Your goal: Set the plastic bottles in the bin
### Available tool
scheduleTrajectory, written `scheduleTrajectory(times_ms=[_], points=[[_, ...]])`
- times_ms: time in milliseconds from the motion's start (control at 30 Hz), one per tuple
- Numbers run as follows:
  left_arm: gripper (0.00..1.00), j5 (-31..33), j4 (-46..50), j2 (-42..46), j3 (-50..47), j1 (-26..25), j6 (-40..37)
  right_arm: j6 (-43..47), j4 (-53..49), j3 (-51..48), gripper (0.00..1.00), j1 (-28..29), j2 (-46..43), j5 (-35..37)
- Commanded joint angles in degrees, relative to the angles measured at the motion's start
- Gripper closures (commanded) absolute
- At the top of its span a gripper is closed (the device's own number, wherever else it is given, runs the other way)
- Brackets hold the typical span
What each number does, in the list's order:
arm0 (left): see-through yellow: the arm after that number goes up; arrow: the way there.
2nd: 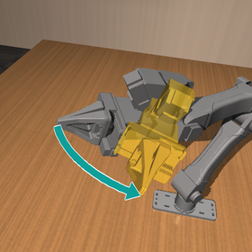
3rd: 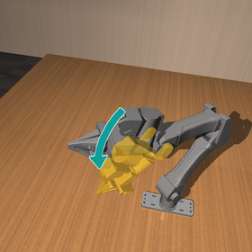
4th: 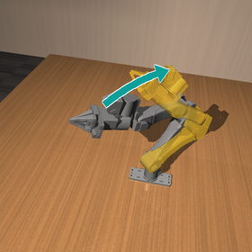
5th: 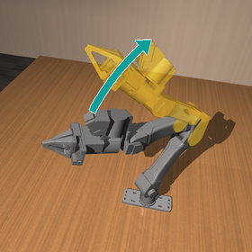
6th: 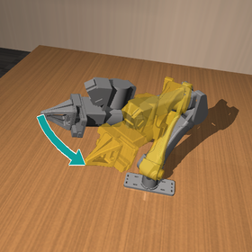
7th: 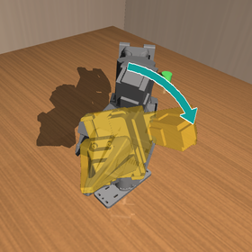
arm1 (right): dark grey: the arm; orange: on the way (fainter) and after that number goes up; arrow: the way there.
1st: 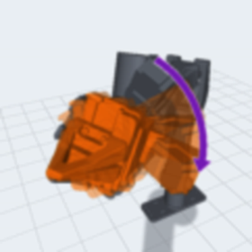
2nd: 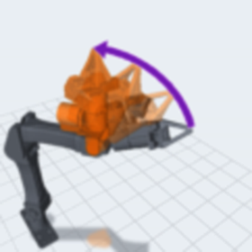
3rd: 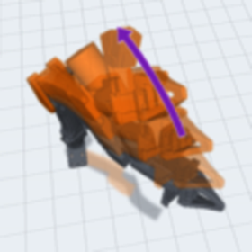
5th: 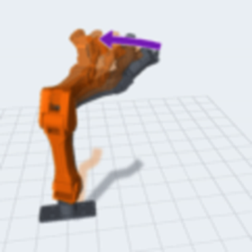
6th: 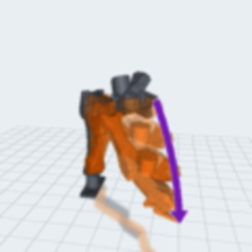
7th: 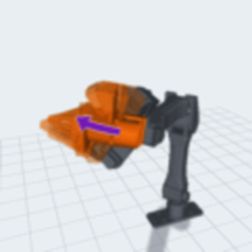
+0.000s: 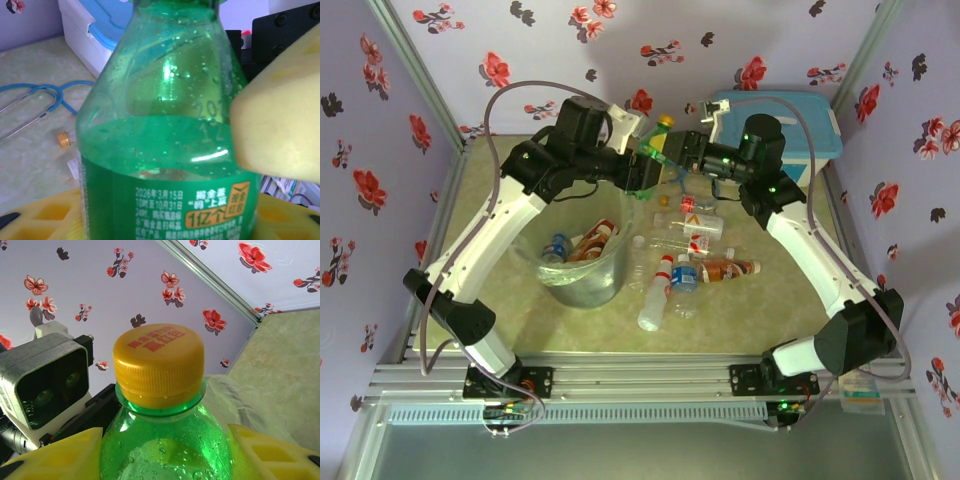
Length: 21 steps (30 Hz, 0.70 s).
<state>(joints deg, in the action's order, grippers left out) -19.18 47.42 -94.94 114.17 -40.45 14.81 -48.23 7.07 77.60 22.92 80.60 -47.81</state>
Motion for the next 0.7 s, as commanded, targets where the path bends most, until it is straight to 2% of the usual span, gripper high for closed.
scheduleTrajectory(times_ms=[0, 133, 333, 533, 667], points=[[0.48, -0.6, -2.4, 0.6, 0.1, -0.4, -0.1, -0.9, 3.4, 1.3, 0.49, 0.5, 0.2, -1.1], [0.48, 0.3, -2.2, 1.6, -0.6, -0.3, -0.2, -0.7, 4.3, 1.3, 0.27, 0.5, 0.1, -0.8], [0.52, 3.5, 0.7, 5.8, -3.6, 1.4, 0.3, 1.5, 1.9, 2.2, 0.09, -0.9, -0.5, 1.8], [0.53, 7.5, 1.7, 14.1, -11.6, 3.8, 2.3, 3.3, 1.1, 1.0, 0.07, -3.8, -2.2, 5.5], [0.55, 11.1, 7.7, 18.3, -14.2, 5.6, 3.8, 3.7, 0.7, -0.4, 0.07, -5.3, -3.1, 6.6]])
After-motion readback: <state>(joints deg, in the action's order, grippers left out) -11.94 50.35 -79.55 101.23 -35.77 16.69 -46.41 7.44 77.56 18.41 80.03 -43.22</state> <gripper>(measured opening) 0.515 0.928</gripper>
